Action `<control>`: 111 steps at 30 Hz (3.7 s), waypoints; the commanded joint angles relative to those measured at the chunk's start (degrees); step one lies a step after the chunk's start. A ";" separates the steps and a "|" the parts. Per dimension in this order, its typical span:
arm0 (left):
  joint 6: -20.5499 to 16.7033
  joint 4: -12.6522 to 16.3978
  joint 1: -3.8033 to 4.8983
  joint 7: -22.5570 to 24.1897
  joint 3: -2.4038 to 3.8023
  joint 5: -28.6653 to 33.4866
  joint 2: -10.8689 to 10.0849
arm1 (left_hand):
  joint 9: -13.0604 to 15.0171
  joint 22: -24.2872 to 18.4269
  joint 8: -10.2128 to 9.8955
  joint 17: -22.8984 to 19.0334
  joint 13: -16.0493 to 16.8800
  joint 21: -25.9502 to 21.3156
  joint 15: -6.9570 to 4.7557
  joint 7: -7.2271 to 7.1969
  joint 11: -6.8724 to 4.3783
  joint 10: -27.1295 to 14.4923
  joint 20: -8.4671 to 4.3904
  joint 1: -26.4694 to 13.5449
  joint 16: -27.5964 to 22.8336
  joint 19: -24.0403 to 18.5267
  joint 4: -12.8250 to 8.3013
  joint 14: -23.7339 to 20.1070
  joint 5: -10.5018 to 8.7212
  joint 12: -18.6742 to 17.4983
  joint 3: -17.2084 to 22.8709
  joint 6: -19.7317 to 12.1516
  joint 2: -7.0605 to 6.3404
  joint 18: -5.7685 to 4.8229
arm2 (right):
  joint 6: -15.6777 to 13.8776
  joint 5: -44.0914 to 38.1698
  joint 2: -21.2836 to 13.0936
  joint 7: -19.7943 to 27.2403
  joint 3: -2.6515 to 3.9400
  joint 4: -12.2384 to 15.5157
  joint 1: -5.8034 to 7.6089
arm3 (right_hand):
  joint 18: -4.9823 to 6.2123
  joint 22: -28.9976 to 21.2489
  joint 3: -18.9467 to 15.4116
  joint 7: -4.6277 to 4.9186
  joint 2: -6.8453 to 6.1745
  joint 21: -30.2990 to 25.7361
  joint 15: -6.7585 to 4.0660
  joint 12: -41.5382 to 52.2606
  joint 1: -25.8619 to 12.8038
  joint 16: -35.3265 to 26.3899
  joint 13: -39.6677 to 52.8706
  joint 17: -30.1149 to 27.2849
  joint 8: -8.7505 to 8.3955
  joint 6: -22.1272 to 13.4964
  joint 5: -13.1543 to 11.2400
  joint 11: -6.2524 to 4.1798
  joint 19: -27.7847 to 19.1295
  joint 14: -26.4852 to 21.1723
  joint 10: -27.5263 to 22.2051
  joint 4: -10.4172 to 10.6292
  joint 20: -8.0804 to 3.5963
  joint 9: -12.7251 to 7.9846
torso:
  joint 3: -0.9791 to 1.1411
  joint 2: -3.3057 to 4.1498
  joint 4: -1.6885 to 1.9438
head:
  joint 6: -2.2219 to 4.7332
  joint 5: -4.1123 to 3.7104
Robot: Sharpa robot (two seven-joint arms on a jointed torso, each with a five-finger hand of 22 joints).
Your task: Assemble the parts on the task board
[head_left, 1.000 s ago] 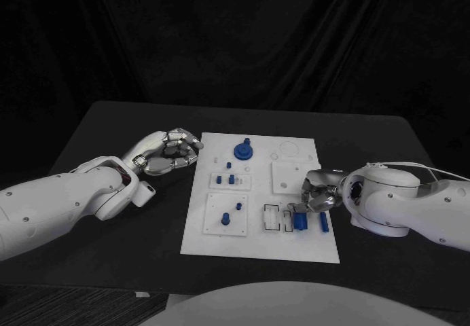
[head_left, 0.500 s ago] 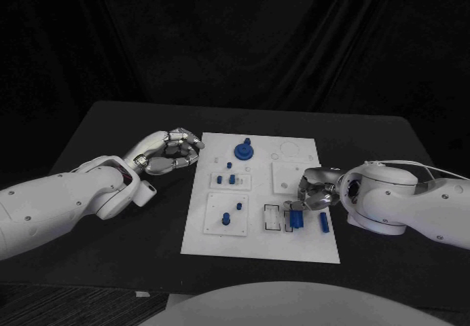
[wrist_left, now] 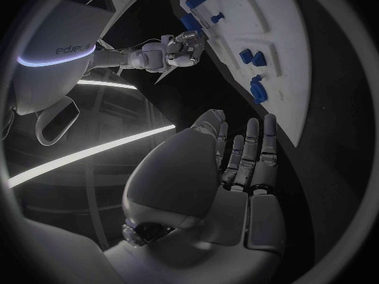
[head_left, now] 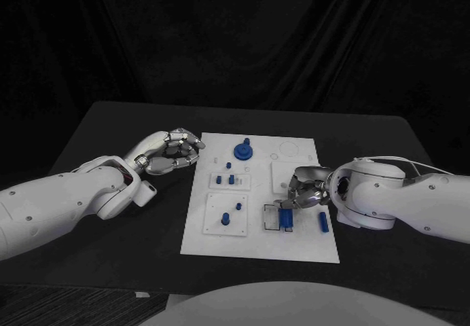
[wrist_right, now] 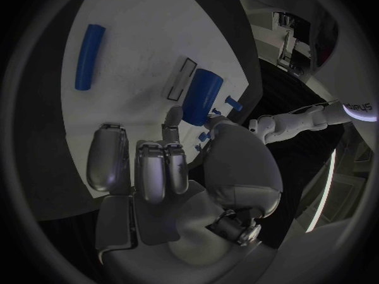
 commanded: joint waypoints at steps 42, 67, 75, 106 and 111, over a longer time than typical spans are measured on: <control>0.93 0.22 -0.10 0.27 0.05 0.41 0.43 | -0.08 1.04 -0.36 -0.10 -0.12 0.26 -0.09 0.16 0.36 0.04 -0.47 0.00 -0.22 -0.15 0.00 0.52 0.31 -0.31 0.25 -0.27 0.59 -0.86 | 4.53 1.87 5.52 -2.03 0.00 -3.83 0.02 | 0.35 9.87 -3.63 0.96 2.99 -0.87 0.47 0.15 -5.33 -0.25 15.07 14.50 -8.08 1.30 -23.88 0.71 0.03 5.82 6.23 -1.98 0.48 -2.57 | -0.01 0.09 -0.09 | -0.01 0.54; 1.05 0.28 -0.12 0.15 0.05 0.41 -0.06 | -0.13 1.17 -0.39 -0.11 -0.16 0.36 -0.09 0.19 0.44 0.05 -0.51 -0.10 -0.23 -0.17 -0.03 0.57 0.30 -0.32 0.29 -0.28 0.58 -0.90 | -4.10 1.16 0.54 1.34 0.04 -1.23 1.32 | 0.25 10.04 -9.12 1.18 2.86 -0.33 0.65 0.15 -12.07 -0.05 15.07 14.80 -9.84 2.18 -35.26 0.92 0.29 5.89 6.23 -1.64 0.66 -2.57 | 0.03 -0.03 -0.13 | -0.01 0.85; 0.89 0.09 -0.12 -0.06 0.05 0.41 -0.01 | -0.14 1.22 -0.40 -0.12 -0.17 0.39 -0.10 0.19 0.48 0.07 -0.52 -0.15 -0.23 -0.17 -0.03 0.60 0.30 -0.32 0.31 -0.27 0.59 -0.91 | 1.00 0.90 -4.09 -1.09 0.00 -0.44 4.37 | 0.36 9.86 -10.28 1.46 2.16 -0.94 0.84 0.15 -12.44 -0.27 15.07 14.46 -11.29 1.53 -33.31 1.21 0.02 5.81 6.23 -1.50 0.78 -3.72 | 0.00 -0.06 -0.07 | -0.01 0.42; 0.81 0.12 -0.17 -0.16 0.04 0.40 -0.51 | -0.17 1.30 -0.40 -0.12 -0.20 0.47 -0.10 0.20 0.60 0.11 -0.55 -0.27 -0.23 -0.19 -0.04 0.66 0.29 -0.30 0.33 -0.24 0.57 -0.94 | 7.56 -6.31 -8.89 -6.13 -0.07 0.16 0.42 | 0.45 9.76 -8.72 1.79 4.58 -1.57 1.16 0.15 -3.05 -0.80 15.07 13.70 -16.58 3.68 -10.41 1.61 -0.06 5.64 6.23 -2.38 1.15 -11.37 | 0.05 -0.02 -0.18 | -0.01 -0.11; 0.97 0.11 -0.18 -0.24 0.04 0.40 -0.48 | -0.18 1.32 -0.40 -0.13 -0.21 0.49 -0.10 0.20 0.63 0.13 -0.56 -0.28 -0.23 -0.19 -0.05 0.67 0.30 -0.30 0.33 -0.23 0.54 -0.95 | 7.59 -6.81 -9.13 -6.35 -0.07 0.47 0.15 | 0.45 9.76 -8.66 1.77 4.62 -1.56 1.15 0.15 -2.84 -0.84 15.07 13.64 -16.60 3.75 -10.23 1.60 -0.05 5.63 6.23 -2.38 1.14 -11.44 | 0.03 -0.02 -0.19 | -0.01 -0.05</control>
